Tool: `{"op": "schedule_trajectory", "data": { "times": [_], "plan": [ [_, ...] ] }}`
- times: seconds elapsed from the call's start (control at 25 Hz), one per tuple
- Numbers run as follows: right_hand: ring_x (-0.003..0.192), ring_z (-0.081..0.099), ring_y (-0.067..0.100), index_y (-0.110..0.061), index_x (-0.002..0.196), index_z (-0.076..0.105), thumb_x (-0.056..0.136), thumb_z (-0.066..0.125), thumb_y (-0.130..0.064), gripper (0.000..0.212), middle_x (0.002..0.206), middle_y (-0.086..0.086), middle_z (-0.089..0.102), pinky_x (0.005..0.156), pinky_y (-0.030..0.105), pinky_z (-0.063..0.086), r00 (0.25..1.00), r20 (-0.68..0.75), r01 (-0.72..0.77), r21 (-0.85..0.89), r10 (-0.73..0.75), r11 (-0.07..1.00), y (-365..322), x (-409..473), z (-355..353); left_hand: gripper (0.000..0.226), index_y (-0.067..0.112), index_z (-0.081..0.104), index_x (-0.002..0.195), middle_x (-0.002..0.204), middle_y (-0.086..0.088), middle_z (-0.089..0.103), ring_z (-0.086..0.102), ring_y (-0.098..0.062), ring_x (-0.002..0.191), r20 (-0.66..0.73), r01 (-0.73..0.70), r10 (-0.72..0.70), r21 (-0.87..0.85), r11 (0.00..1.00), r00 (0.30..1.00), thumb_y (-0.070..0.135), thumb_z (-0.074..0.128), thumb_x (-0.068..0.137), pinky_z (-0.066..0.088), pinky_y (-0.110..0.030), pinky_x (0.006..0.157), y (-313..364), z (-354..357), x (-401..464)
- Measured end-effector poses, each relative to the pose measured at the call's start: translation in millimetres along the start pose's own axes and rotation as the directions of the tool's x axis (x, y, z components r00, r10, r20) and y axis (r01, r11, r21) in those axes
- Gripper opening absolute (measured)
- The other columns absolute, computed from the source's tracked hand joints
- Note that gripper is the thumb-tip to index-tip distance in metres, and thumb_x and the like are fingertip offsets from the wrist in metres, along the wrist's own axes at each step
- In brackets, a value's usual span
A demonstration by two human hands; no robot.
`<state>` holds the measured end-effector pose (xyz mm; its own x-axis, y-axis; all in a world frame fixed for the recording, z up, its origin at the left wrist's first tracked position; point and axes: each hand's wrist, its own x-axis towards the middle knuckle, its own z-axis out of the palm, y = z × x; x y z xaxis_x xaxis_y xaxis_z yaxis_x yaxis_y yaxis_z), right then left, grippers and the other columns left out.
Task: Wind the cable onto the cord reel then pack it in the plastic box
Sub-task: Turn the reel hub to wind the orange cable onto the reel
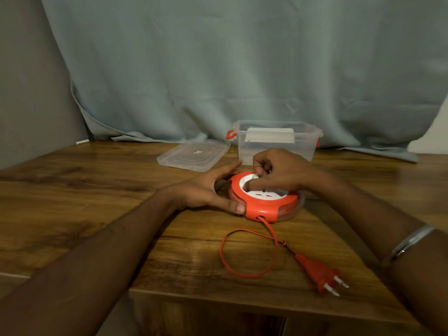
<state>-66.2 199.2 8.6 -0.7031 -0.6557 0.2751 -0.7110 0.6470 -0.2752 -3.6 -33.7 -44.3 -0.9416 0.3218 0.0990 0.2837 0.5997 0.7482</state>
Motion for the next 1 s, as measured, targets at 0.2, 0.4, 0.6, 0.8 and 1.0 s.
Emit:
{"op": "schedule_trajectory", "data": {
  "times": [0.2,0.4,0.6,0.8,1.0],
  "plan": [
    [0.048,0.053,0.007,-0.018,0.055,0.052,0.058,0.066,-0.078,0.062,0.044,-0.008,0.052,0.051,0.028,0.033,0.991,-0.117,-0.071,-0.116,0.057,0.991,3,5,6,0.134,0.040,0.022,0.164,0.163,0.020,0.035,0.035,0.013,0.141,-0.025,-0.005,0.005,-0.005,1.000,1.000,0.057,0.095,0.053,0.030,-0.004,0.108,0,1,-1],
    [0.054,0.048,0.006,-0.018,0.051,0.055,0.074,0.073,-0.069,0.059,0.049,-0.007,0.051,0.051,0.026,0.025,0.963,-0.245,-0.160,-0.199,0.109,0.967,3,8,10,0.133,0.036,0.022,0.164,0.162,0.019,0.035,0.037,0.016,0.137,-0.034,-0.010,0.010,-0.005,1.000,0.999,0.055,0.094,0.054,0.031,-0.001,0.105,2,2,-1],
    [0.058,0.054,0.010,-0.019,0.056,0.064,0.085,0.073,-0.051,0.044,0.054,-0.006,0.058,0.051,0.027,0.029,0.980,-0.187,-0.117,-0.241,0.072,0.963,0,7,9,0.133,0.038,0.021,0.164,0.158,0.022,0.037,0.036,0.026,0.127,-0.021,-0.008,0.008,0.003,1.000,1.000,0.054,0.095,0.055,0.031,0.002,0.100,2,0,-2],
    [0.065,0.062,-0.002,-0.024,0.080,0.071,0.080,0.080,-0.024,0.009,0.071,-0.022,0.069,0.059,0.016,0.039,0.977,-0.014,0.212,-0.029,-0.213,0.977,3,-2,-14,0.135,0.035,0.022,0.165,0.163,0.017,0.036,0.036,0.005,0.145,-0.037,-0.001,0.001,0.020,1.000,0.999,0.055,0.094,0.053,0.030,-0.013,0.115,5,2,-3],
    [0.080,0.066,-0.013,-0.023,0.113,0.067,0.076,0.091,-0.017,0.044,0.109,-0.007,0.077,0.065,0.008,0.046,0.953,0.226,0.153,0.211,-0.200,0.965,11,1,-21,0.135,0.033,0.020,0.166,0.165,0.017,0.034,0.035,0.003,0.147,-0.022,0.006,-0.005,0.030,1.000,1.000,0.057,0.095,0.055,0.029,-0.017,0.119,4,1,-1]
  ]
}}
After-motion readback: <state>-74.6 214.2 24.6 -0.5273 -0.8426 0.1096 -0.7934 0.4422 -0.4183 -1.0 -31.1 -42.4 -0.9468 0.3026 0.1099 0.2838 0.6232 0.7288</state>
